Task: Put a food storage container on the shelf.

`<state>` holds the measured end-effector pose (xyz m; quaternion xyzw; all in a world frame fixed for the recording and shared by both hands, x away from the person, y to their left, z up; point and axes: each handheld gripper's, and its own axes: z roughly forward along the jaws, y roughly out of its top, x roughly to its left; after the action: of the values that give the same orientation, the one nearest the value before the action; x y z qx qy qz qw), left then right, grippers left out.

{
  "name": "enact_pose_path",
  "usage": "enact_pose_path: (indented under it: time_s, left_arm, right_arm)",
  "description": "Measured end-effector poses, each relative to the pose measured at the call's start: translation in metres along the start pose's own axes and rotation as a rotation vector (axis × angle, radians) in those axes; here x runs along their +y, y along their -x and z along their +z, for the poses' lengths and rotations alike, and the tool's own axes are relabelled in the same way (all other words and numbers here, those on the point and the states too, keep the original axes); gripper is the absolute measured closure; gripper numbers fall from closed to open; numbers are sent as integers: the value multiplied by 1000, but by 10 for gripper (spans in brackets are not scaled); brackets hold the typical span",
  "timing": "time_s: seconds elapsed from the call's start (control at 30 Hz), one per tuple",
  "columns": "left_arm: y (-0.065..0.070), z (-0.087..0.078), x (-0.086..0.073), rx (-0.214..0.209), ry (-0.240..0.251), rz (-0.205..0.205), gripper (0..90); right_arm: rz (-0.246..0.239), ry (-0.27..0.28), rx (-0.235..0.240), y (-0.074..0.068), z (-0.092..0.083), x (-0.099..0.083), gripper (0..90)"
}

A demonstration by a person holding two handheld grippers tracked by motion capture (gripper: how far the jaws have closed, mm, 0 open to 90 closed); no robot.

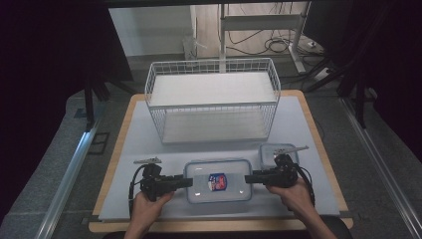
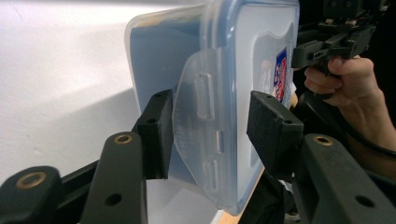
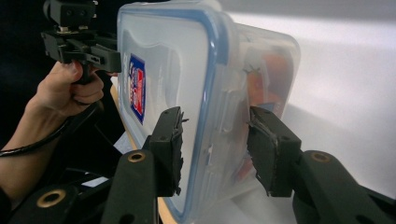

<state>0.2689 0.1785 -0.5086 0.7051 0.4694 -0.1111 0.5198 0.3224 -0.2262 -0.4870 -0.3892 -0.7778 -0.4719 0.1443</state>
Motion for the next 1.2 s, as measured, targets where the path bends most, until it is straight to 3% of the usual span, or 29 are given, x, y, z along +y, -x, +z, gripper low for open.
enact_pose_path:
  time_s: [0.23,0.53,0.93,1.2]
  left_arm:
    - [2,0,6,13,5,11,523]
    - [12,-9,25,26,42,59,522]
    - [36,-27,75,67,93,144,514]
    - [47,-37,110,88,112,170,514]
  right_arm:
    - [-15,22,-28,-2,-1,4,562]
    - [-45,70,-30,-10,-8,17,562]
    - [-126,139,-59,-29,-25,60,554]
    - [-135,174,-53,-34,-33,89,551]
